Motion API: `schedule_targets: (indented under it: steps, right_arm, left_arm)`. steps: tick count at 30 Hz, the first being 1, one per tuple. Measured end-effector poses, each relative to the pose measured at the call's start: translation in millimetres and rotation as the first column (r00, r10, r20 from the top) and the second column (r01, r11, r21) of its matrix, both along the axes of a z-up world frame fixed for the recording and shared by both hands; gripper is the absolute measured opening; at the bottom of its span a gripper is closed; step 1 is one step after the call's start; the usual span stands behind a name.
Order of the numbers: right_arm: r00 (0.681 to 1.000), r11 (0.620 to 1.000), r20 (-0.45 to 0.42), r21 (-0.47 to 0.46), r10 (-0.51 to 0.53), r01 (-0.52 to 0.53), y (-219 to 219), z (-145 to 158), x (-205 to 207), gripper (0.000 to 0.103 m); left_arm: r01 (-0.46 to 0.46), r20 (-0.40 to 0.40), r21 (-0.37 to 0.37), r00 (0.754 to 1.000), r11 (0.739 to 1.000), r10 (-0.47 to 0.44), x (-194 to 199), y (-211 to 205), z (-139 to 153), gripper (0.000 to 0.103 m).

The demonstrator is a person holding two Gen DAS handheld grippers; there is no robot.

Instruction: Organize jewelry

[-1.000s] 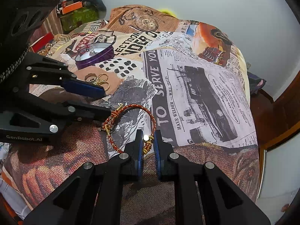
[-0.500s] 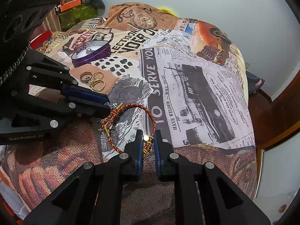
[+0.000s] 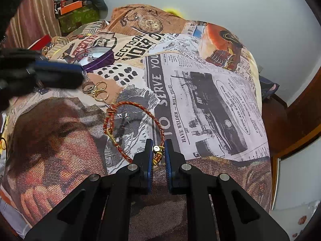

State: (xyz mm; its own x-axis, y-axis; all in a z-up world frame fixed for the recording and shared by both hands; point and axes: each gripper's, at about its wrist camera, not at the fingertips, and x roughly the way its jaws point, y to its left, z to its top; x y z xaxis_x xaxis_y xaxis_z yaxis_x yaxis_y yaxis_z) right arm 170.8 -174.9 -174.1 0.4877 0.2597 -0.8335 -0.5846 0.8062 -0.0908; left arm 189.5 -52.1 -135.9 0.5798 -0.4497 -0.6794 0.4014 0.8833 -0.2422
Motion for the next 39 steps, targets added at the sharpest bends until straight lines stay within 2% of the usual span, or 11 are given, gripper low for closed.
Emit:
schedule_targets:
  steps: [7, 14, 17, 19, 21, 28, 32, 35, 37, 39]
  right_arm:
    - [1.0, 0.999, -0.004, 0.038, -0.008, 0.008, 2, 9, -1, 0.01]
    - [1.0, 0.999, 0.01, 0.031, 0.02, -0.021, 14, 16, -11, 0.01]
    - [0.999, 0.999, -0.006, 0.019, 0.035, -0.035, 16, 12, -14, 0.01]
    - [0.999, 0.999, -0.014, 0.008, 0.038, -0.038, 17, 9, -16, 0.01]
    - [0.999, 0.999, -0.016, 0.007, 0.038, -0.037, 15, 6, -16, 0.01]
    - [0.999, 0.999, -0.027, 0.029, 0.025, -0.024, 8, 3, -10, 0.01]
    - [0.999, 0.999, -0.026, 0.038, 0.029, -0.028, 6, 2, -10, 0.01]
    - [0.999, 0.999, -0.025, 0.043, 0.033, -0.032, 6, 1, -10, 0.01]
    - [0.999, 0.998, -0.025, 0.048, 0.034, -0.032, 5, 1, -9, 0.01]
    - [0.999, 0.998, -0.028, 0.056, 0.03, -0.029, 4, 0, -7, 0.01]
  left_arm:
    - [-0.043, 0.027, -0.029, 0.999, 0.999, 0.043, -10, 22, 13, 0.0]
    - [-0.033, -0.037, -0.003, 0.999, 0.999, 0.033, -13, 25, 1, 0.001]
    - [-0.023, -0.078, 0.011, 0.997, 1.0, 0.024, -7, 17, -8, 0.008]
    - [-0.019, -0.093, 0.026, 0.995, 0.999, 0.021, -1, 9, -14, 0.02]
    - [-0.014, -0.123, 0.03, 0.992, 0.999, 0.017, 10, 1, -21, 0.022]
    - [-0.01, -0.226, 0.022, 0.974, 1.0, 0.015, 52, -19, -42, 0.022]
    - [-0.002, -0.257, 0.007, 0.966, 1.0, 0.004, 65, -26, -50, 0.022]
    - [0.006, -0.275, 0.024, 0.962, 1.0, 0.001, 68, -31, -58, 0.022]
    - [0.016, -0.276, 0.021, 0.961, 1.0, -0.009, 68, -32, -58, 0.007]
    - [0.02, -0.27, -0.003, 0.963, 1.0, -0.02, 67, -31, -55, 0.007]
